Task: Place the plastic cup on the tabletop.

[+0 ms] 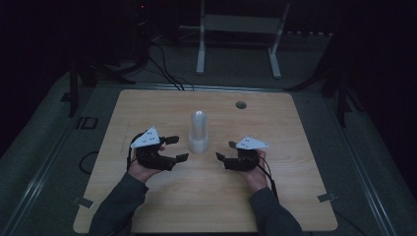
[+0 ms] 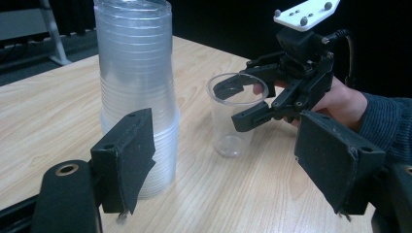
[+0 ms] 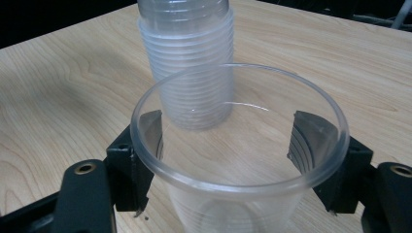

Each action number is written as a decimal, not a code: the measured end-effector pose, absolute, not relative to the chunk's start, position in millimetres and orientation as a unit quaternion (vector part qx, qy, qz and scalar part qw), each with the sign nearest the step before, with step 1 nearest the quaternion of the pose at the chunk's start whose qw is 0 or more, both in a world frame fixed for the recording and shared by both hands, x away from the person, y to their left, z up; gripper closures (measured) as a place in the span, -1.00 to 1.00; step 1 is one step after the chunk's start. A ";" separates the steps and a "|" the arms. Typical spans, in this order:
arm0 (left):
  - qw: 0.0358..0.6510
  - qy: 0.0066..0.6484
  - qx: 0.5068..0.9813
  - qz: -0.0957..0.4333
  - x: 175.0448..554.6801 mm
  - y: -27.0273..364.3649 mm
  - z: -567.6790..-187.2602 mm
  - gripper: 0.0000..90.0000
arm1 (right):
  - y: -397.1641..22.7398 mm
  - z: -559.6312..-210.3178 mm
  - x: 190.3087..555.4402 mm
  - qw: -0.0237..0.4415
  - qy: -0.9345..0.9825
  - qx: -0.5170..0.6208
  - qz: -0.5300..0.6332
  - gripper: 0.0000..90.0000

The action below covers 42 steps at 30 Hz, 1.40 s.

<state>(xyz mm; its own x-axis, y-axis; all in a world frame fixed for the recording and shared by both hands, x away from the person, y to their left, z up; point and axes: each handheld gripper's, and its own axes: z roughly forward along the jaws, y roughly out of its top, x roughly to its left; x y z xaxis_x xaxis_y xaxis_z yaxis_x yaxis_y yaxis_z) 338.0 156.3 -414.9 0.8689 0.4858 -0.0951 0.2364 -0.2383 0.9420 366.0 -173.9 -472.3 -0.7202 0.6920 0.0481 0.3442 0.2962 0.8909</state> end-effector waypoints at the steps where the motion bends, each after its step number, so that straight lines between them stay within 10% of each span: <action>1: 0.572 0.232 0.780 0.109 338.0 156.3 -414.8 -0.50 | -173.9 -472.6 365.8 0.176 0.786 0.329 0.493 -0.38; 42: 0.571 0.232 0.780 0.106 338.2 156.1 -415.4 -0.50 | -180.0 -477.1 355.4 0.146 0.804 0.302 0.490 -0.74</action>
